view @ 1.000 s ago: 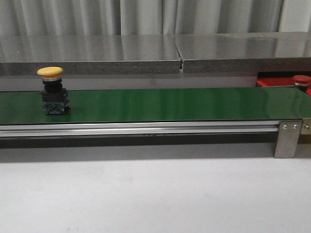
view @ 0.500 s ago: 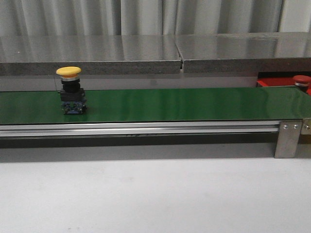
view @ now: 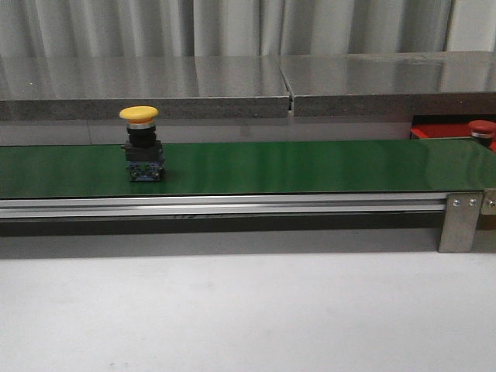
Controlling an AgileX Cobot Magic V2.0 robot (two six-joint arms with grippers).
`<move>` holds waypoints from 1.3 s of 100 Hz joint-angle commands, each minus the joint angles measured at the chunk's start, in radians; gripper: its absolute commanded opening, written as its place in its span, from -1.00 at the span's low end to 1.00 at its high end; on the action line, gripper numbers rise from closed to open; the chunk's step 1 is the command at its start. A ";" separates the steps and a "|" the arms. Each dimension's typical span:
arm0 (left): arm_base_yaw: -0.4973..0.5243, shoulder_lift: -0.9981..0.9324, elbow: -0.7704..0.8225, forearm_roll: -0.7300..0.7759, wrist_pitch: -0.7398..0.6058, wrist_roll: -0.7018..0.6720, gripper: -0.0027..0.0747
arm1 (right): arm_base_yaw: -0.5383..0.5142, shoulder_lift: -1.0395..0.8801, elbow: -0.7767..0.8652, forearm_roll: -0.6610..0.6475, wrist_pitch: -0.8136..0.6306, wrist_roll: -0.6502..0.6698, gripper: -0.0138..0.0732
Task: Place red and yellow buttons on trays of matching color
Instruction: 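Lower the red button onto the belt start and release it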
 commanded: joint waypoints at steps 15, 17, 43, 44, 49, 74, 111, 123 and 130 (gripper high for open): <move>-0.112 -0.155 0.091 -0.026 -0.127 0.015 -0.98 | 0.001 0.007 -0.025 0.003 -0.069 -0.006 -0.84; -0.121 -0.167 0.103 -0.026 -0.132 0.015 -0.98 | 0.001 0.007 -0.025 0.003 -0.069 -0.006 -0.84; -0.218 -0.354 0.247 -0.026 -0.174 0.015 -0.98 | 0.001 0.007 -0.025 0.003 -0.069 -0.006 -0.84; -0.222 -0.360 0.256 -0.028 -0.177 0.015 -0.98 | 0.001 0.007 -0.025 0.003 -0.069 -0.006 -0.84; -0.236 -0.403 0.290 -0.031 -0.186 0.015 -0.98 | 0.001 0.007 -0.025 0.003 -0.069 -0.006 -0.84; -0.283 -0.635 0.477 -0.071 -0.222 0.015 -0.98 | 0.001 0.007 -0.025 0.003 -0.069 -0.006 -0.84; -0.290 -0.952 0.684 -0.075 -0.224 0.015 -0.98 | 0.001 0.007 -0.025 0.003 -0.069 -0.006 -0.84; -0.290 -1.017 0.731 -0.079 -0.224 0.015 -0.98 | 0.001 0.007 -0.025 0.003 -0.070 -0.006 -0.84; -0.290 -1.041 0.746 -0.092 -0.222 0.015 -0.98 | 0.001 0.007 -0.025 0.003 -0.070 -0.006 -0.84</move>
